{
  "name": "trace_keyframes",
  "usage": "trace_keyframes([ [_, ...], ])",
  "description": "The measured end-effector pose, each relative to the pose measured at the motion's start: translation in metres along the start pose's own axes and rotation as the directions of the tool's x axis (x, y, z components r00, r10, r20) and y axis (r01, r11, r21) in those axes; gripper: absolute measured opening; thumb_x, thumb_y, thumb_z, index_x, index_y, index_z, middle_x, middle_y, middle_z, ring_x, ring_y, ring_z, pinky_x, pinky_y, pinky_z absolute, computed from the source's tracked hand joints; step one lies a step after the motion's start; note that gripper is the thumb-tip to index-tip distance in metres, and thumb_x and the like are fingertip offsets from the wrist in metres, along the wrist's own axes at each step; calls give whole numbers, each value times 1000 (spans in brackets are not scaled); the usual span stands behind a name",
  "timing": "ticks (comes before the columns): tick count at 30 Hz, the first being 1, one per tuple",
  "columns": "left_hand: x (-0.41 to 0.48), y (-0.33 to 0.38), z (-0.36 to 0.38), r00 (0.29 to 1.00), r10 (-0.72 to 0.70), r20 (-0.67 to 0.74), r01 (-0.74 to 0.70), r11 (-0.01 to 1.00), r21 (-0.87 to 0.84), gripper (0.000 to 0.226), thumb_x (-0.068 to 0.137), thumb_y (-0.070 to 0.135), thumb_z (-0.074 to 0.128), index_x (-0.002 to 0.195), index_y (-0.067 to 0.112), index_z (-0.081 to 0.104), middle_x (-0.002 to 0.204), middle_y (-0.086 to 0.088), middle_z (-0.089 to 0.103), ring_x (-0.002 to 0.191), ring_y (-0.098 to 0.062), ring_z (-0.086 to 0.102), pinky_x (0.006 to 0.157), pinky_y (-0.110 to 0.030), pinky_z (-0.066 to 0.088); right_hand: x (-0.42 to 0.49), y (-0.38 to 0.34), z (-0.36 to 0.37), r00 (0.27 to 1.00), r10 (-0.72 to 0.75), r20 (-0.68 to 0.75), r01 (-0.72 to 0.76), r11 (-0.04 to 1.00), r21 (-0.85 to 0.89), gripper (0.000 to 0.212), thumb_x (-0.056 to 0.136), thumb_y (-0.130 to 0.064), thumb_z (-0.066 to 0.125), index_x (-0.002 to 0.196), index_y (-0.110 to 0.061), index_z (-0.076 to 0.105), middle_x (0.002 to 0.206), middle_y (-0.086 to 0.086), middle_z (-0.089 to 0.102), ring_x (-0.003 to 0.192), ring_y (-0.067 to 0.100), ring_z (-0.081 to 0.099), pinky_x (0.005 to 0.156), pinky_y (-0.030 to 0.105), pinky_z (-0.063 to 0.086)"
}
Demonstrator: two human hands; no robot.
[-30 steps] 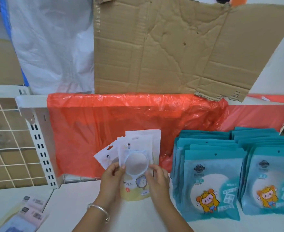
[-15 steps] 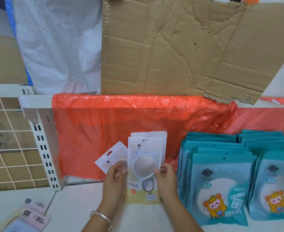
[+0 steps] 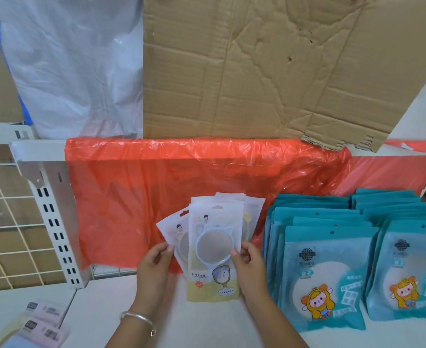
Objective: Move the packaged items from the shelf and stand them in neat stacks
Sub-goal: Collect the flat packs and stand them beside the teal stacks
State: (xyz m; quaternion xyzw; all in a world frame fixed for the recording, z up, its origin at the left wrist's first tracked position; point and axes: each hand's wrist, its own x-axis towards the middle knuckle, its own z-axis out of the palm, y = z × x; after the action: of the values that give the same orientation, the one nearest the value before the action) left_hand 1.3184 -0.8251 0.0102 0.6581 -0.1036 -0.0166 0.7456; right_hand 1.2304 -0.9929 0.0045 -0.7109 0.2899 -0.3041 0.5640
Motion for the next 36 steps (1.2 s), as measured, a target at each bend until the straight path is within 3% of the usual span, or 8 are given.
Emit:
trace_keyframes([
  [5,1,14,19,993,63,104,-66,997,30,16,90,8,59,90,19,71,86,14,73,80,8,62,75,-10,46,1,-8,-5,996,-71,-55,69,997,-40,8,90,-16,60,91,-24,58,100,-1,48,81,8,53,71,13,45],
  [8,6,12,21,995,51,87,-50,999,-7,16,91,9,58,92,20,70,91,7,72,87,-6,63,76,-15,46,4,-6,-5,988,-103,-111,94,992,-82,11,89,-20,61,98,-23,55,119,-3,41,100,11,51,93,30,48],
  [14,-15,21,24,987,61,151,-49,995,-81,22,97,25,47,108,26,67,107,13,71,101,0,63,82,-16,47,4,4,13,987,18,-158,-37,992,-117,86,79,-40,71,148,-23,23,154,-2,14,139,25,26,112,48,30],
  [19,-16,13,34,982,28,185,-22,999,-34,33,87,31,64,118,28,55,111,6,69,103,-9,65,84,-28,52,8,6,15,986,153,-67,-145,983,111,118,45,-70,76,143,-45,14,150,-6,33,134,23,40,108,49,38],
  [25,-15,19,33,976,118,181,-114,993,-30,15,92,11,57,101,20,65,99,5,73,95,-13,67,78,-25,52,6,-3,6,999,32,25,-38,966,256,90,70,-26,81,141,-35,28,137,-9,44,125,17,47,103,37,42],
  [28,-11,14,25,967,132,218,-134,991,-2,20,92,9,57,98,23,69,98,4,72,96,-18,66,74,-21,52,5,-5,4,998,-38,55,24,974,226,77,60,-38,79,128,-41,45,130,-6,53,118,18,54,99,44,47],
  [30,-9,10,26,963,186,193,-213,969,127,19,88,24,58,92,37,70,99,9,65,101,-18,58,87,-28,48,5,-9,6,992,-46,116,23,980,197,69,56,-47,75,120,-47,49,127,-5,53,116,19,56,96,48,49],
  [36,-16,20,55,993,48,110,-53,998,43,49,78,61,39,122,39,38,130,12,35,125,-4,35,107,-25,30,2,-4,12,996,49,73,-60,985,159,105,48,-50,76,141,-36,30,144,-9,25,131,16,35,108,40,37],
])
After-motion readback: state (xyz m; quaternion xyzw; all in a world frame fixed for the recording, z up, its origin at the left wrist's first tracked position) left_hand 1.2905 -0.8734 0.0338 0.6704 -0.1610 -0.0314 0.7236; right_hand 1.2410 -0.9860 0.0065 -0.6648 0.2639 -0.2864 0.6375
